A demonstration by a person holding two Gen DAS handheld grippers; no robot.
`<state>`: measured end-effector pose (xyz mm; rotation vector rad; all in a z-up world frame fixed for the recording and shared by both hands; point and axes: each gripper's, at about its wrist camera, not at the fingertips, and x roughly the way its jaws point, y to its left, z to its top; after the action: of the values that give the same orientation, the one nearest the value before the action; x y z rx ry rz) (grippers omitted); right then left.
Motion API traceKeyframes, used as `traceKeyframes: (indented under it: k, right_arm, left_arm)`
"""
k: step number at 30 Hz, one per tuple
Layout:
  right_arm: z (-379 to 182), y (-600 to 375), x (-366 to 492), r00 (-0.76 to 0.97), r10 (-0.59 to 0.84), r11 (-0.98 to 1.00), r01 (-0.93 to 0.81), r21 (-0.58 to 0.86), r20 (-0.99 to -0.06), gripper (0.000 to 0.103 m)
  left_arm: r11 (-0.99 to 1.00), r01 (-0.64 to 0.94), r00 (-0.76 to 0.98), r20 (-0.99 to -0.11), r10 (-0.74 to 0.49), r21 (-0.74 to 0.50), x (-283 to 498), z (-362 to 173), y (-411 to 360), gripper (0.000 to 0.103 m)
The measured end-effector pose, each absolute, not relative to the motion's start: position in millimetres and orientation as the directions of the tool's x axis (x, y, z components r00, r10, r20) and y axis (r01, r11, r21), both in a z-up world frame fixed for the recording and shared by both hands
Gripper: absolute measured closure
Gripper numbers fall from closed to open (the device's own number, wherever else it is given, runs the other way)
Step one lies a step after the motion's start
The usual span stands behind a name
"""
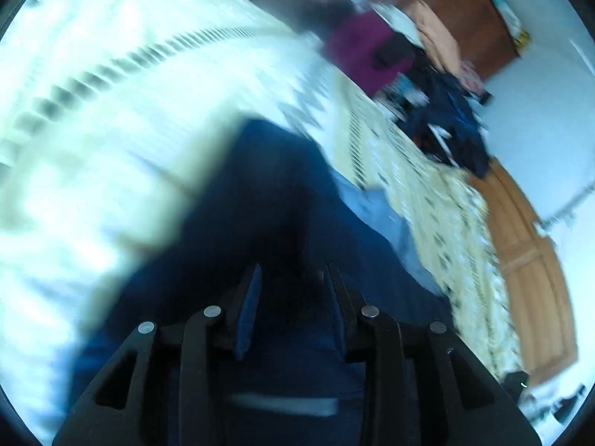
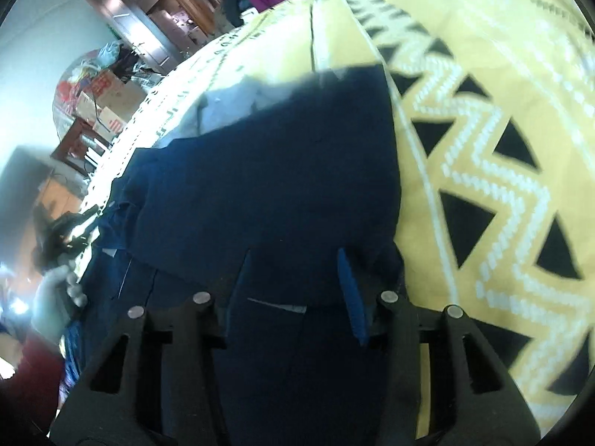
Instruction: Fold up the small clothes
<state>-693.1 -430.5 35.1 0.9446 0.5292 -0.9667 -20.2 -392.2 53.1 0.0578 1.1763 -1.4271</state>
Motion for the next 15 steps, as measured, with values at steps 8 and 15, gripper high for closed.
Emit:
traceKeyframes:
  k: [8,15]
  right_arm:
    - [62.8,-514.2,-669.9,0.527,-0.49,0.333,0.849,0.41,-0.695,0.055]
    - [28.7,-566.6,-696.0,0.278,-0.483,0.198,0.958,0.206,-0.83,0.076]
  left_arm:
    - [-0.065,0.817,-0.462,-0.584,-0.668,-0.572,-75.0,99.1,-437.5,0.062]
    - [0.015,0.865,-0.432,-0.759,-0.488,-0.502,-81.9,39.8,-497.4,0.069]
